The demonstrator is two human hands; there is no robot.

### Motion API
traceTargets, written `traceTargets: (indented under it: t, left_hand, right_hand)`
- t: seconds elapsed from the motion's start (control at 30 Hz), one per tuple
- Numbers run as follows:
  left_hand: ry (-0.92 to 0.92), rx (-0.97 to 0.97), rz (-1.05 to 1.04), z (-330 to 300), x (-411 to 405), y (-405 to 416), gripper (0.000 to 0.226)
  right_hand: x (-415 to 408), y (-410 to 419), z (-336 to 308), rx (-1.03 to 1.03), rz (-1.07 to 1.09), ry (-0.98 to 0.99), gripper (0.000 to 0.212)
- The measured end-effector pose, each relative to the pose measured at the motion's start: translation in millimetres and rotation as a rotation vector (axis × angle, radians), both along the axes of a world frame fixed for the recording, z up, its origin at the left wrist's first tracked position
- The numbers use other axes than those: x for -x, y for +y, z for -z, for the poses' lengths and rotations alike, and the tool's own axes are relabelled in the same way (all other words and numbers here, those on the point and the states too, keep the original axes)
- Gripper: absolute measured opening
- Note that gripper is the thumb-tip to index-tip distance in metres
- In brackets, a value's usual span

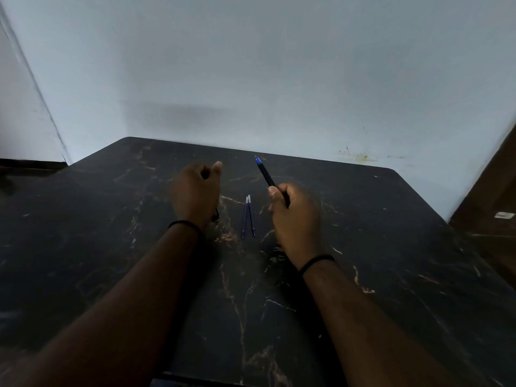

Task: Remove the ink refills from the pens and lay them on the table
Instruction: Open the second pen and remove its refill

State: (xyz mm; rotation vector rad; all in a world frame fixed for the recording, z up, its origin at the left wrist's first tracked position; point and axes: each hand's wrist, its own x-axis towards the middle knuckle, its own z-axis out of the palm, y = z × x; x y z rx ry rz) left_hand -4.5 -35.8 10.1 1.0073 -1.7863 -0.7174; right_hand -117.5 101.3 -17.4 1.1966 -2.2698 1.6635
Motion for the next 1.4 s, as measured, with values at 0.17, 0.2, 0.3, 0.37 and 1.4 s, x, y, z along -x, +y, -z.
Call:
traceTargets:
  t: [0.17,0.2,0.3,0.37,1.4]
  left_hand:
    - [-0.432,0.114,-0.085,6,-3,2,0.050]
    - [-0.499,0.094,-0.099,5,-4,2,0.050]
    - [-0.677,0.031,-0.099,2,-8,1,0.044]
    - [-0.736,0.009,-0.058,3,-9,2,0.038]
    - [0.099,0.084,0.227,7,9,-2,0.021]
  right_hand:
    - [5,0,2,-0.003,0.035,0.016,0.024]
    - [5,0,2,-0.007,0.027,0.012,0.024]
    - [4,-2,4,-0.039,0.009,0.003,0.024]
    - [3,-2,5,-0.064,0.011,0.015,0.024]
    - [6,2,5,0.005,0.009,0.064,0.010]
